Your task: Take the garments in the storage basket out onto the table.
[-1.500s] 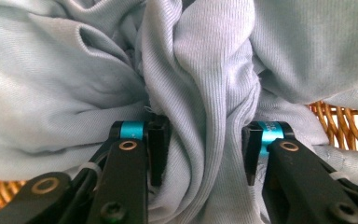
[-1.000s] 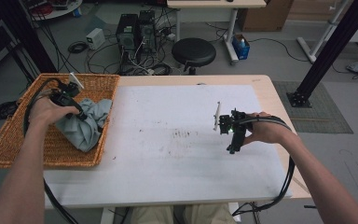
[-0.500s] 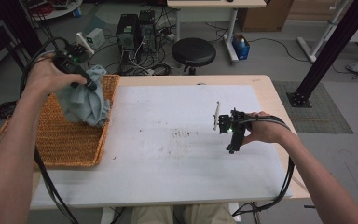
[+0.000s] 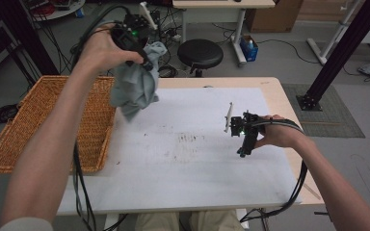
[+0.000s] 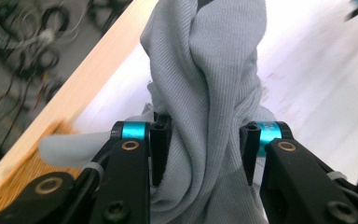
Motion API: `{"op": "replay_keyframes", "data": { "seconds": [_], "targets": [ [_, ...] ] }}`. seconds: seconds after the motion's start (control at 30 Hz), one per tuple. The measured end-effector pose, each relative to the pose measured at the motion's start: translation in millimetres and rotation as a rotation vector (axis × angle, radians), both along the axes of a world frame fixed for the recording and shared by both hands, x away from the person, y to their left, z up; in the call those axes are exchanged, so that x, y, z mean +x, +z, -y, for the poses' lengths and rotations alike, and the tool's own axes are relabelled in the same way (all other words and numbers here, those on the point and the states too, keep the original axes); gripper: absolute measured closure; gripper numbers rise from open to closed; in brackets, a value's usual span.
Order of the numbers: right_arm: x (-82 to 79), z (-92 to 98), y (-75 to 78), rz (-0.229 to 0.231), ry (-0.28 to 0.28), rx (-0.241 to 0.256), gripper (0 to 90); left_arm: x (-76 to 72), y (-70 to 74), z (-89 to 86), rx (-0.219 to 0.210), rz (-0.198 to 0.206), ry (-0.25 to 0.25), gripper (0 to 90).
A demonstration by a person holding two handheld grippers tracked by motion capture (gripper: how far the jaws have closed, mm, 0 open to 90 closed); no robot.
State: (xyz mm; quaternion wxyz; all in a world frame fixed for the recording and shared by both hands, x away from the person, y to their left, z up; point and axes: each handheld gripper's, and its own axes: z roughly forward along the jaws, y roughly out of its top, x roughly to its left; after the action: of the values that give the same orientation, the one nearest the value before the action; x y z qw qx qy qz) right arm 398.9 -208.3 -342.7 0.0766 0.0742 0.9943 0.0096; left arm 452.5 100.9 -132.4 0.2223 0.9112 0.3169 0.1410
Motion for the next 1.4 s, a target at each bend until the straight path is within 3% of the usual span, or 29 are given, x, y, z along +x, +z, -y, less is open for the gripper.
{"op": "replay_keyframes", "data": {
  "seconds": [0.13, 0.17, 0.2, 0.23, 0.27, 0.3, 0.33, 0.37, 0.4, 0.43, 0.47, 0.5, 0.53, 0.57, 0.6, 0.73, 0.97, 1.13, 1.27, 1.4],
  "targets": [
    [-1.0, 4.0, 2.2, 0.010, -0.019, 0.011, 13.1, 0.8, -13.0, 32.2, -0.047, -0.018, -0.077, 65.9],
    [-1.0, 4.0, 2.2, 0.010, -0.019, 0.011, 13.1, 0.8, -13.0, 32.2, -0.047, -0.018, -0.077, 65.9],
    [-1.9, 5.9, 2.7, 0.010, -0.028, 0.015, 13.1, 2.9, -34.3, 53.9, -0.075, -0.052, -0.117, 65.8],
    [-2.4, 6.0, 2.3, 0.006, -0.033, 0.016, 13.1, 2.9, -34.3, 53.9, -0.075, -0.052, -0.117, 65.7],
    [-2.6, 6.4, 2.0, 0.007, -0.030, 0.013, 13.1, 5.3, -58.7, 69.6, -0.071, -0.082, -0.132, 65.6],
    [-2.6, 6.7, 1.2, 0.008, -0.021, 0.017, 13.1, 6.3, -73.8, 76.1, -0.080, -0.102, -0.131, 65.5],
    [-4.1, 6.6, 0.9, 0.003, -0.031, 0.014, 13.1, 6.3, -73.8, 76.1, -0.080, -0.102, -0.131, 65.5],
    [-4.7, 6.9, 0.4, 0.002, -0.025, 0.014, 13.1, 9.3, -105.9, 85.7, -0.059, -0.146, -0.147, 65.4],
    [-5.4, 7.1, 0.0, 0.000, -0.029, 0.017, 13.0, 10.1, -122.9, 89.5, -0.043, -0.167, -0.141, 65.4],
    [-5.5, 7.5, -0.7, 0.000, -0.023, 0.014, 13.1, 10.1, -122.9, 89.5, -0.043, -0.167, -0.141, 65.3],
    [-6.1, 7.7, -1.2, -0.001, -0.029, 0.015, 13.1, 11.7, -155.3, 94.5, 0.008, -0.205, -0.136, 65.2],
    [-5.6, 8.1, -1.6, 0.000, -0.027, 0.014, 13.1, 11.7, -155.3, 94.5, 0.008, -0.205, -0.136, 65.1],
    [-5.0, 8.5, -2.1, -0.002, -0.025, 0.016, 13.1, 12.3, -183.9, 97.1, 0.047, -0.234, -0.131, 65.0],
    [-5.0, 8.5, -2.1, -0.002, -0.025, 0.016, 13.1, 12.3, -183.9, 97.1, 0.047, -0.234, -0.131, 64.9],
    [-4.4, 8.4, -2.8, 0.002, -0.022, 0.021, 13.1, 12.3, -199.0, 97.8, 0.061, -0.253, -0.128, 64.9],
    [-3.6, 6.6, -3.4, -0.003, -0.029, 0.019, 13.1, 11.8, -235.0, 98.6, 0.108, -0.288, -0.111, 64.5],
    [-3.2, 4.8, -5.4, -0.004, -0.019, 0.012, 13.0, 14.6, -241.4, 99.1, 0.120, -0.301, -0.102, 64.0],
    [-3.4, 7.6, -4.9, -0.001, -0.026, 0.018, 13.1, 14.8, -242.8, 96.2, 0.106, -0.285, -0.120, 58.1],
    [-3.3, 9.2, -5.2, 0.003, -0.027, 0.021, 13.0, 13.9, -241.9, 96.1, 0.099, -0.273, -0.110, 46.7],
    [-4.8, 8.2, -4.7, 0.007, -0.021, 0.020, 13.1, 13.3, -238.1, 93.9, 0.081, -0.275, -0.080, 23.3]
  ]
}}
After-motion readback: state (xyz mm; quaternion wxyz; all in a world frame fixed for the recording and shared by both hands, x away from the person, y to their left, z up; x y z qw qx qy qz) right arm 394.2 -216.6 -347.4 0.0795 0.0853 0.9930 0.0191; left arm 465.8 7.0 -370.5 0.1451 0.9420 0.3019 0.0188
